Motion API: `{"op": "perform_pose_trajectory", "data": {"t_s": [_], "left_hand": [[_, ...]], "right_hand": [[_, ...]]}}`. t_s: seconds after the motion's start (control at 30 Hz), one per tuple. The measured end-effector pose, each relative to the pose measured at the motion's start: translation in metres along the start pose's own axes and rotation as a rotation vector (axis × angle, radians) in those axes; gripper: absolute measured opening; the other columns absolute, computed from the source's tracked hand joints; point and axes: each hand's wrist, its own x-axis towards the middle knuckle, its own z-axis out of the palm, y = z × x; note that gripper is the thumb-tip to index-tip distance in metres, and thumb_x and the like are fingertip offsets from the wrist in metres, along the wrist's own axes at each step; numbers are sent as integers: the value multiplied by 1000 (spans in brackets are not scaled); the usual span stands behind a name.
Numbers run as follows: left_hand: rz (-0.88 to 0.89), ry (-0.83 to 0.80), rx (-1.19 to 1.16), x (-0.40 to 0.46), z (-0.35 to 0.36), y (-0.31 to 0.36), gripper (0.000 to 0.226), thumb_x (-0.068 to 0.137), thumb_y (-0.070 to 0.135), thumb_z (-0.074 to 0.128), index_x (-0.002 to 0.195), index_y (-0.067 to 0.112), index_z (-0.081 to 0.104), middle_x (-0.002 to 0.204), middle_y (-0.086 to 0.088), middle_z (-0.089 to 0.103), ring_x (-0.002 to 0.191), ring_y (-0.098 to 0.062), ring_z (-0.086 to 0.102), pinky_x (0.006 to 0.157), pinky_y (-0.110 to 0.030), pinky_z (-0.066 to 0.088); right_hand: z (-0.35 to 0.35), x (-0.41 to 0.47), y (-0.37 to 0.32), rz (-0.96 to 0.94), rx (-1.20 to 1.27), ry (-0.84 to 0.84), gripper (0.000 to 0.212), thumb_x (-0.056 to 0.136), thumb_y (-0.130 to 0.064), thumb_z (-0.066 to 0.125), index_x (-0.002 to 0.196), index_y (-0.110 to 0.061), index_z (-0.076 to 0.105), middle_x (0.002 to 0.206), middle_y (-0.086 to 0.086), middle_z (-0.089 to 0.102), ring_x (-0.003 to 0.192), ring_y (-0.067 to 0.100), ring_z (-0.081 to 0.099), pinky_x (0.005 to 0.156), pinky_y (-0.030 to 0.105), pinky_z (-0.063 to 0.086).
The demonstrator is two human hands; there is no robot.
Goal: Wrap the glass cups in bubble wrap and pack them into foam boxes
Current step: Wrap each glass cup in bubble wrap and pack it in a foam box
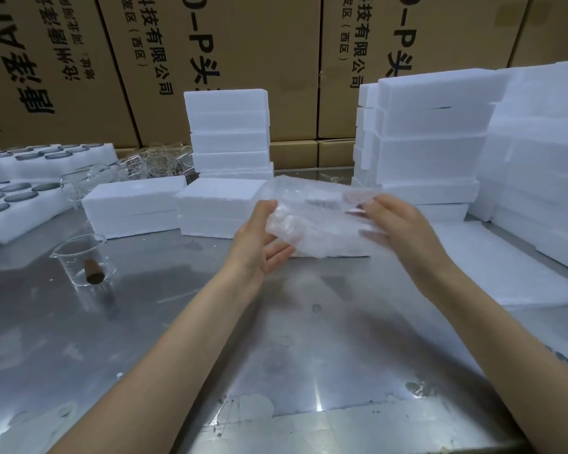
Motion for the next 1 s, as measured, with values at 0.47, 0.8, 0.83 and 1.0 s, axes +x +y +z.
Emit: {"op": "perform_pose_trajectory", "data": {"t_s": [0.47, 0.8, 0.83, 1.0], "left_hand": [[-220, -108, -385, -9, -1, 12, 75, 82, 53, 60, 130, -2, 44, 90, -12, 71, 72, -16, 72, 60, -22, 59], [-260, -205, -196, -16, 11, -3, 96, 59, 59, 70, 135, 7, 44, 106, -13, 72, 83, -20, 73, 60, -25, 59], [-254, -196, -178, -15, 11, -4, 98, 56, 59, 71, 136, 8, 44, 106, -13, 72, 84, -21, 73, 59, -25, 58], [-272, -166, -30, -13, 10, -11, 92, 55, 61, 71, 131, 12, 50, 109, -9, 70, 82, -21, 74, 58, -24, 57]], "right_hand": [[7, 0, 19, 236, 96, -109, 110, 51, -57, 73, 146, -37, 20, 138, -2, 45, 111, 10, 59, 83, 28, 52], [2, 7, 22, 98, 268, 102, 8, 88, -30, 62, 93, -23, 63, 92, -9, 65, 94, 10, 61, 81, 28, 48], [-1, 8, 22, 95, 291, 134, 5, 90, -27, 61, 92, -22, 62, 91, -8, 64, 92, 9, 60, 78, 26, 48], [-7, 10, 23, 46, 288, 217, 8, 89, -29, 63, 86, -23, 61, 79, -13, 60, 78, 4, 56, 74, 24, 48]]}}
